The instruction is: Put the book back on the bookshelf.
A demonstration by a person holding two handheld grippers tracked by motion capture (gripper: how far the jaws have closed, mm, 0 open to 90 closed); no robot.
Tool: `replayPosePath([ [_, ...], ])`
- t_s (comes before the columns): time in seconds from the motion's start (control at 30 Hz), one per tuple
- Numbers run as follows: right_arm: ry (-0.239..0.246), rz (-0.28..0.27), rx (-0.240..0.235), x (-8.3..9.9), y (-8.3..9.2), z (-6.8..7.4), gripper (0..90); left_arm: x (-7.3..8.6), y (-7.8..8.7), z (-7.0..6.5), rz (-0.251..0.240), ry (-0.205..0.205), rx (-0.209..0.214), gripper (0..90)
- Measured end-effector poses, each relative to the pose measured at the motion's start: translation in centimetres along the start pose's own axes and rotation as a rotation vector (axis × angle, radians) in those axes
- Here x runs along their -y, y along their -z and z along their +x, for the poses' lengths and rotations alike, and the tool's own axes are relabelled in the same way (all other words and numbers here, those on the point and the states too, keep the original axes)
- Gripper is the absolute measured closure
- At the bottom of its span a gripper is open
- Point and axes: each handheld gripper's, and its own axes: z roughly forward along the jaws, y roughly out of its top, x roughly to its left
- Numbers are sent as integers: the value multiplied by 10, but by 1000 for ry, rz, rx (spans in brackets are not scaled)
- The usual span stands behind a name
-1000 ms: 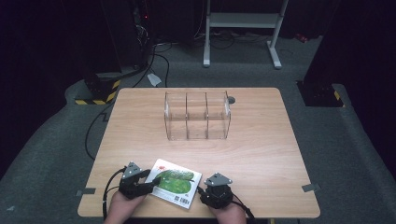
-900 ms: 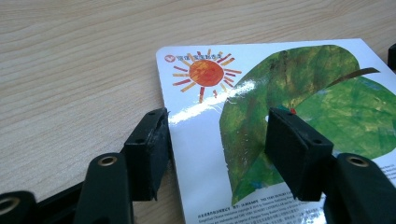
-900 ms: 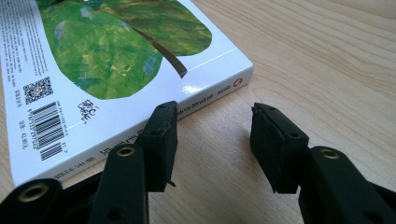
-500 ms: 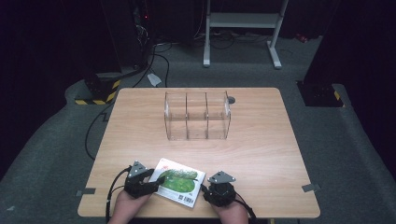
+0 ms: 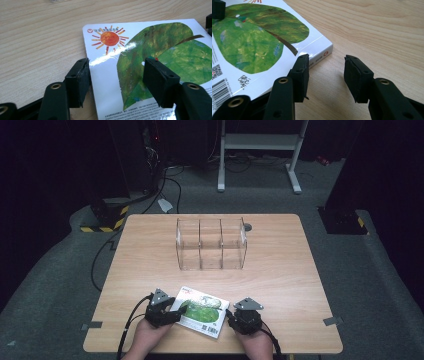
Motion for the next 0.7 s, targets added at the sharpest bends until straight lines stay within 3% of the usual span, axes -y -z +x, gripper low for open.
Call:
replayPosePath([
  [0.13,-1,-9,6,-1,3,2,506,4,9,2,-9,-25,-7,398],
  [0.2,6,-22,1,-1,6,4,480,7,13,3,-18,-12,-1,372],
  [0.33,26,-86,-76,-1,21,20,309,18,21,4,-15,-23,15,339],
  [0.47,25,-81,-118,0,23,29,226,21,22,4,-12,-23,8,335],
  [0.53,54,-44,-148,3,22,37,170,21,21,3,-14,-27,6,334],
  [0.57,71,-35,-148,5,21,39,147,21,21,3,-16,-25,4,333],
  [0.7,69,0,-154,9,18,44,137,22,22,6,-16,-19,-3,332],
])
